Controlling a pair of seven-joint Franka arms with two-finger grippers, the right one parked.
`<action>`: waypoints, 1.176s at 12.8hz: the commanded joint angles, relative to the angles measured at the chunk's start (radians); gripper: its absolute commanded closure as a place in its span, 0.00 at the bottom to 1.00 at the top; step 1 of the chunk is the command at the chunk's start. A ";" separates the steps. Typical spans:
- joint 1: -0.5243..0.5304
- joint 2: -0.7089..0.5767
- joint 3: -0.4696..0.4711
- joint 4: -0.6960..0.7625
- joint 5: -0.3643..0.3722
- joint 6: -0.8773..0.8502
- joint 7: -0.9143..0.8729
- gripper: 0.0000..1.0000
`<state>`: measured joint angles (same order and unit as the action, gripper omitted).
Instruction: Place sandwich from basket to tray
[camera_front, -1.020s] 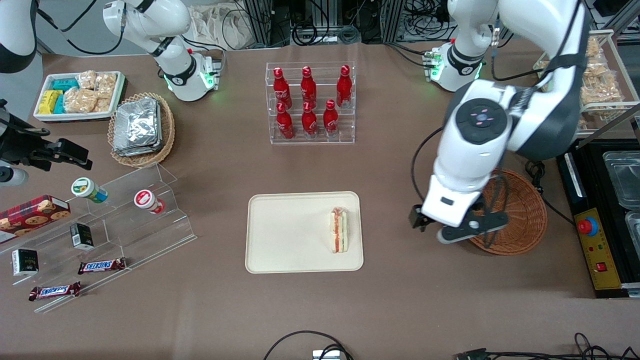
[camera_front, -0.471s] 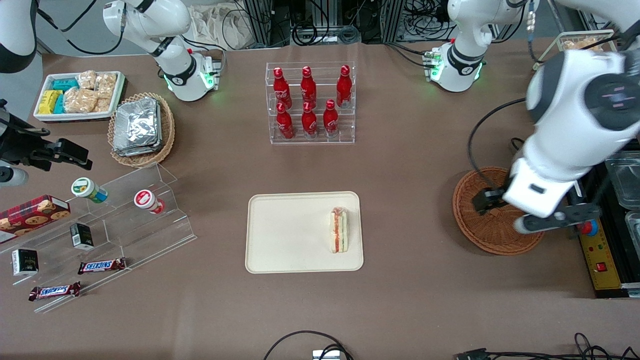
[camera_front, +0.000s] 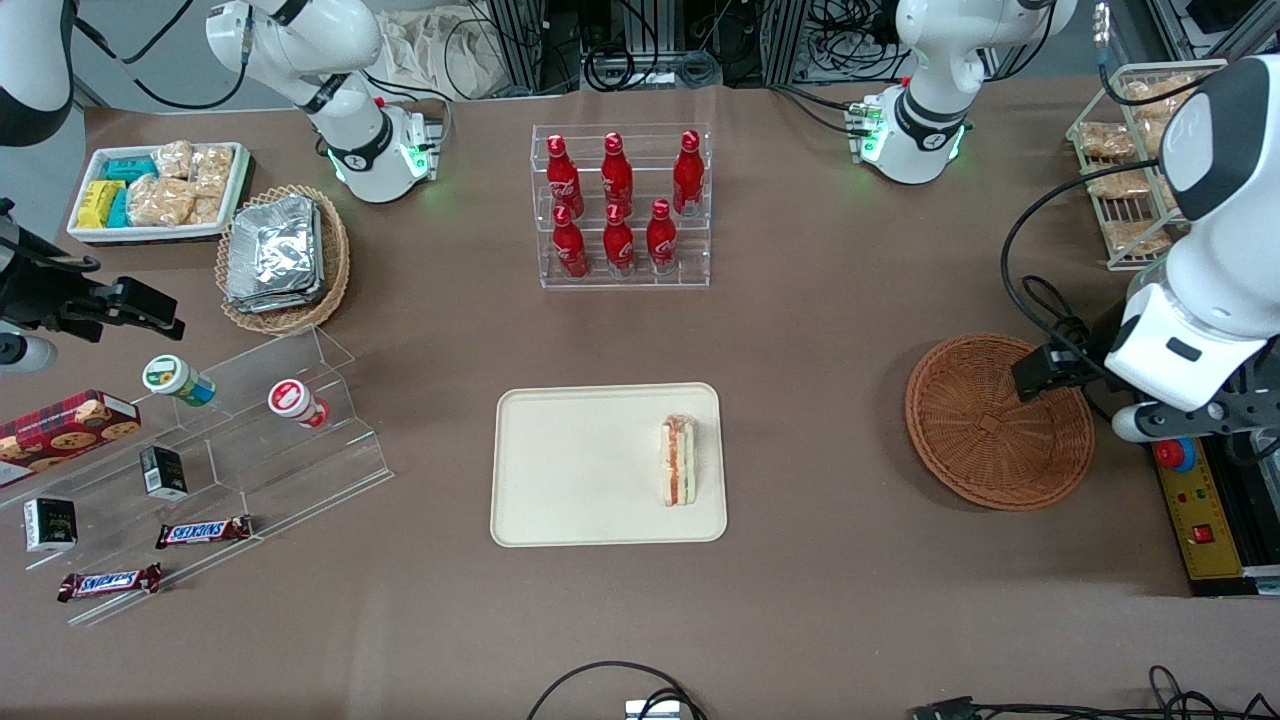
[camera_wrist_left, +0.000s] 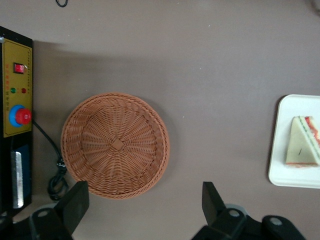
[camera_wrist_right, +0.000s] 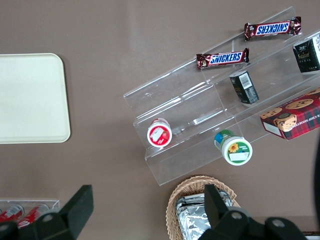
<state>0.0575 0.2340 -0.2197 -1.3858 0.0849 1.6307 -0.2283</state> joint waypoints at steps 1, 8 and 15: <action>0.005 -0.088 0.037 -0.077 -0.037 -0.008 0.105 0.00; 0.004 -0.266 0.125 -0.202 -0.057 -0.097 0.260 0.00; -0.004 -0.338 0.125 -0.272 -0.059 -0.100 0.254 0.00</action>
<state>0.0554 -0.0639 -0.0982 -1.6124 0.0393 1.5276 0.0161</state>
